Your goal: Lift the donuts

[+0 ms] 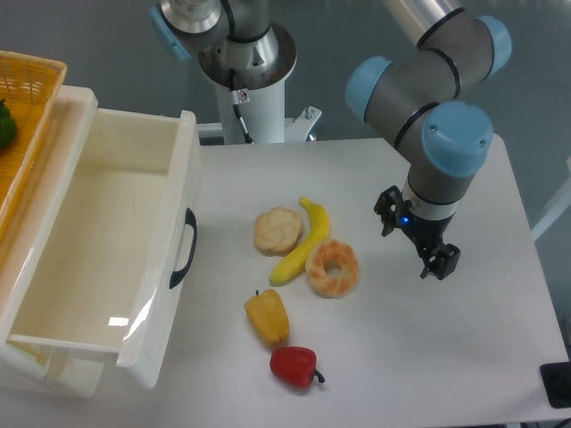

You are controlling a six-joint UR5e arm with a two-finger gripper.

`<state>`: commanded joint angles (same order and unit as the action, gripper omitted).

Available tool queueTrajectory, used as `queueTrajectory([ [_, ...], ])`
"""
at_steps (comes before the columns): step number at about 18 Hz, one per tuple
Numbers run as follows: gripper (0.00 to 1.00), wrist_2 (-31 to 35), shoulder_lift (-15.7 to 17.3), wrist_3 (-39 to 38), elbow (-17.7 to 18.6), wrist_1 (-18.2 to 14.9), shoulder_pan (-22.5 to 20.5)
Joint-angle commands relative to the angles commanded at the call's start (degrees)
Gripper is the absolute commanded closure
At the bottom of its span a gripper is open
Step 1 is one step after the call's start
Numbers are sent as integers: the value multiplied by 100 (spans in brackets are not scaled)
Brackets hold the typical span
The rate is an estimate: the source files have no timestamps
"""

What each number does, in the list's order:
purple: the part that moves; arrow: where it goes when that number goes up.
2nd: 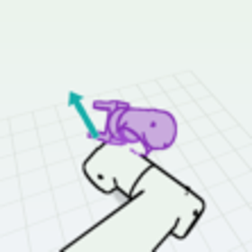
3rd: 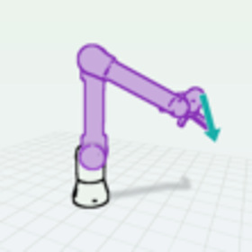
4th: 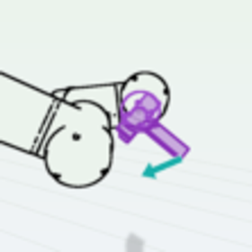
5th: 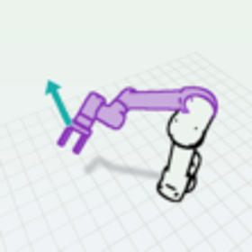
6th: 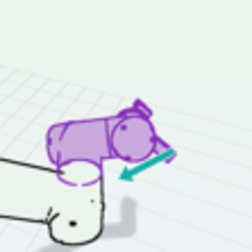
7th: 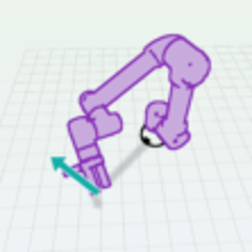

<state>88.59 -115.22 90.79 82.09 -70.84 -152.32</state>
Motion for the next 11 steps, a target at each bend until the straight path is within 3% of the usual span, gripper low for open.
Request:
queueTrajectory([
  [5, 0, -9, 0, 43, 61, 0, 26],
  [11, 0, -18, 166, -228, 711, 457, 27],
])
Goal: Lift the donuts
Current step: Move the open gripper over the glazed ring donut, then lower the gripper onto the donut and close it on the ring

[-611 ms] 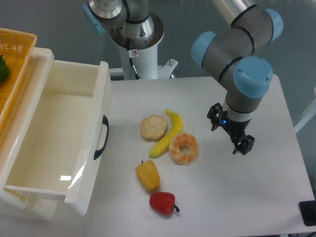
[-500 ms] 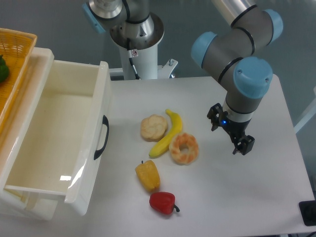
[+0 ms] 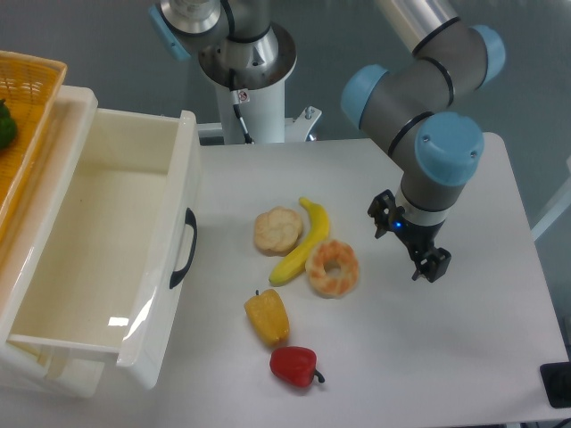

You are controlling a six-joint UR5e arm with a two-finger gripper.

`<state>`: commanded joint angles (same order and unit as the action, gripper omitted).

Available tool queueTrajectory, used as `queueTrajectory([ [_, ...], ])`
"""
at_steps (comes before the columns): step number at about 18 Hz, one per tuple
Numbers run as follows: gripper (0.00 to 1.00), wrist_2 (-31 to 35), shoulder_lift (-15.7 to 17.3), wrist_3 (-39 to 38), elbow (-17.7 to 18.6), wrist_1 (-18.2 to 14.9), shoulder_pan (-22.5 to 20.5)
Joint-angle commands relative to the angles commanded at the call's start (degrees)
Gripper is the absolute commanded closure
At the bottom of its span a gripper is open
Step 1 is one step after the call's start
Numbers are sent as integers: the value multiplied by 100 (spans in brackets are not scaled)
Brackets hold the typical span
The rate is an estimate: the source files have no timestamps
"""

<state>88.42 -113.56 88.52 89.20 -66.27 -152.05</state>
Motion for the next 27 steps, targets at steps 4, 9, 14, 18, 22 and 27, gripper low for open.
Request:
queueTrajectory([
  [4, 0, 0, 26, -10, 352, 53, 26],
  [9, 0, -350, 27, -1, 633, 62, 44],
  [14, 0, -396, -17, -45, 871, 44, 62],
  [18, 0, -360, -87, 16, 924, 0, 62],
  [22, 0, -352, -132, 8, 968, -9, 149],
  [27, 6, -343, -114, 16, 994, -96, 263],
])
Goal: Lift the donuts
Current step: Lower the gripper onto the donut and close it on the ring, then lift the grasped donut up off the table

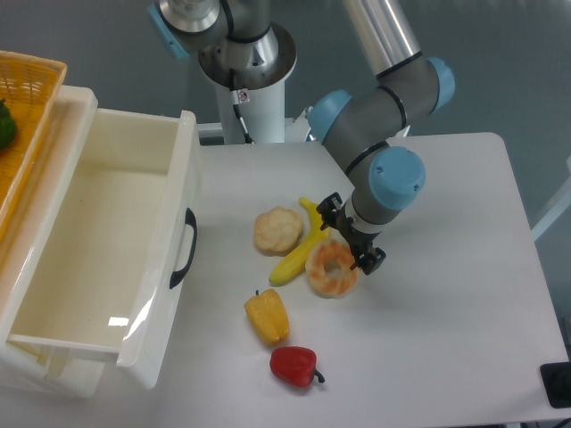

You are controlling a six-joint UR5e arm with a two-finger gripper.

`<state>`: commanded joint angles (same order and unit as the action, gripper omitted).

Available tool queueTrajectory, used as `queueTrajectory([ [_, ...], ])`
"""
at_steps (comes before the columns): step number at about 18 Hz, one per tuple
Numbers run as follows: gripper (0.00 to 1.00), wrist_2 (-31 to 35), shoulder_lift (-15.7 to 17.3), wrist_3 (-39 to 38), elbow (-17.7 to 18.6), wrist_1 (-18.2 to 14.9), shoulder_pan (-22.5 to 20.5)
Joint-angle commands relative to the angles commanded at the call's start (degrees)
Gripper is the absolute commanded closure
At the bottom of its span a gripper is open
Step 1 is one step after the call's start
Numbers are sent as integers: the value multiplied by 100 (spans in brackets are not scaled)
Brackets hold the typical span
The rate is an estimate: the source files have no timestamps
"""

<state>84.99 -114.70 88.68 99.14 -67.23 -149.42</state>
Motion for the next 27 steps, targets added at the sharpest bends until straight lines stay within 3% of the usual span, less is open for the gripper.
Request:
queueTrajectory([
  [5, 32, 26, 53, 9, -9, -396, 44],
  [12, 75, 193, 79, -9, -26, -510, 124],
  [15, 79, 193, 70, -61, -53, -510, 132],
  [20, 100, 193, 79, -62, -97, -519, 124],
  [24, 100, 202, 123, -62, -324, -615, 88],
  [27, 100, 202, 141, -70, -815, -949, 80],
])
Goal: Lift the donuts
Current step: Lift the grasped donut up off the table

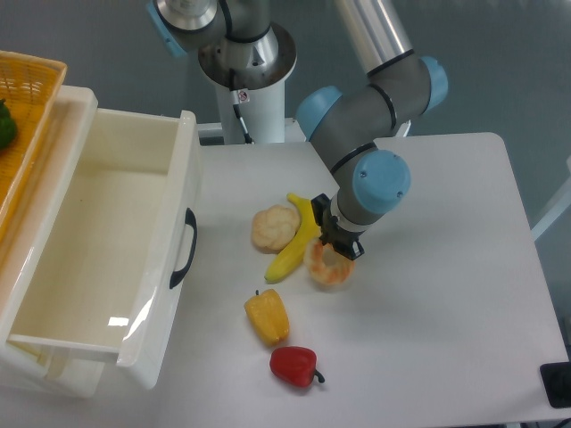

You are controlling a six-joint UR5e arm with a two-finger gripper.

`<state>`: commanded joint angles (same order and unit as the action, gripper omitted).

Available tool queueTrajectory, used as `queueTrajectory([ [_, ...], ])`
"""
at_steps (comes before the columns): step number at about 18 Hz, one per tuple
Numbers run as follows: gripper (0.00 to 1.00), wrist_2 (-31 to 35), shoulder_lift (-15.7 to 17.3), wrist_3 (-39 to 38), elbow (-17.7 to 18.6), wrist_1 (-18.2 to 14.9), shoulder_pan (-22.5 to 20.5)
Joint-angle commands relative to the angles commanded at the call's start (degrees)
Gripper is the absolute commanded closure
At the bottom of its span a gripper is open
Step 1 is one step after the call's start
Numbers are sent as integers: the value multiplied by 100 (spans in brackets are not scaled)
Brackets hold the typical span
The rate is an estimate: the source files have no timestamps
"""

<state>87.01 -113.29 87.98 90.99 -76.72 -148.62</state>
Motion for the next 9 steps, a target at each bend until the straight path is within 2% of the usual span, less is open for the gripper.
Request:
queueTrajectory([
  [2, 100, 0, -61, 0, -378, -141, 9],
  [9, 100, 87, -360, 88, -1283, -177, -9],
])
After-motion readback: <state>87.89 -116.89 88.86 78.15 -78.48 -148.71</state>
